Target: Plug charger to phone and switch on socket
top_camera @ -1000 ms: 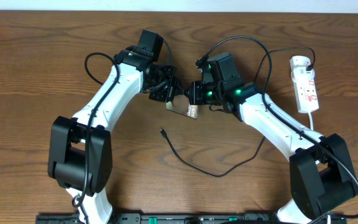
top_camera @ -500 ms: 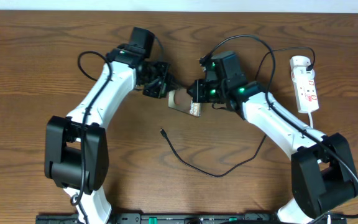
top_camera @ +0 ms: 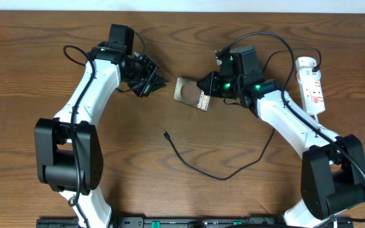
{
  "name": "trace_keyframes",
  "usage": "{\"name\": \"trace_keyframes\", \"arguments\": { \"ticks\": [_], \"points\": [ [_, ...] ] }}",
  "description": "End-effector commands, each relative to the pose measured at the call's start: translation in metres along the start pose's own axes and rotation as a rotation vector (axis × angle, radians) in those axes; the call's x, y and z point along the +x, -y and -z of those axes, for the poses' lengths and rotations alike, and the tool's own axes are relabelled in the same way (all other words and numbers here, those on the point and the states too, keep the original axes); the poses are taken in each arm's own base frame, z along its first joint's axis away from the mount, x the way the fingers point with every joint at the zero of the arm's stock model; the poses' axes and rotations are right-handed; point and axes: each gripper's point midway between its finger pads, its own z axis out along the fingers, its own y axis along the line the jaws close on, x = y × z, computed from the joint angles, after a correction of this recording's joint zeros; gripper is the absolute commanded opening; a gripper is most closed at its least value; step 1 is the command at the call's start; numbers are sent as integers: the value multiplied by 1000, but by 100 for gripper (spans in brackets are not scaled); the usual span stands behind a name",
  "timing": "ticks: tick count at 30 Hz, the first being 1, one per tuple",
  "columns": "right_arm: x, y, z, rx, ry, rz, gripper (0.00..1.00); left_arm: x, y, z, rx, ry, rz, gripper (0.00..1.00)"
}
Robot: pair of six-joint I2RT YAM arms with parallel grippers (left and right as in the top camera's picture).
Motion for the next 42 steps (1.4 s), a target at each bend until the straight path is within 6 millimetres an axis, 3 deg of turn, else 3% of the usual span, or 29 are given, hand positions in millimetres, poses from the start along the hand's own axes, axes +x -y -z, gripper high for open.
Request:
{"name": "trace_keyframes", "arguments": {
  "ticks": [1, 7, 10, 12, 16, 24, 36, 42],
  "points": [
    [-11, -8, 12, -60, 10, -107, 1, 6, 14, 13, 35, 3, -165, 7],
    [-37, -4, 35, -76, 93, -182, 1, 8, 12, 12, 26, -6, -195, 8],
    [-51, -6, 50, -91, 143, -203, 1, 13, 15, 13, 48, -31, -197, 37],
    [-57, -6, 57, -98, 163, -232, 1, 17, 20, 13, 74, -52, -203, 51],
    [-70, -14, 64, -156, 201, -257, 1, 30, 42, 17, 192, -128, -248, 61],
    [-97, -38, 76, -280, 282, -312, 1, 45, 73, 28, 347, -228, -238, 63],
    [-110, -52, 85, -373, 302, -445, 1, 30, 115, 42, 484, -167, -239, 64],
    [-115, -61, 90, -425, 300, -499, 1, 27, 119, 43, 498, -144, -254, 64]
  ]
}}
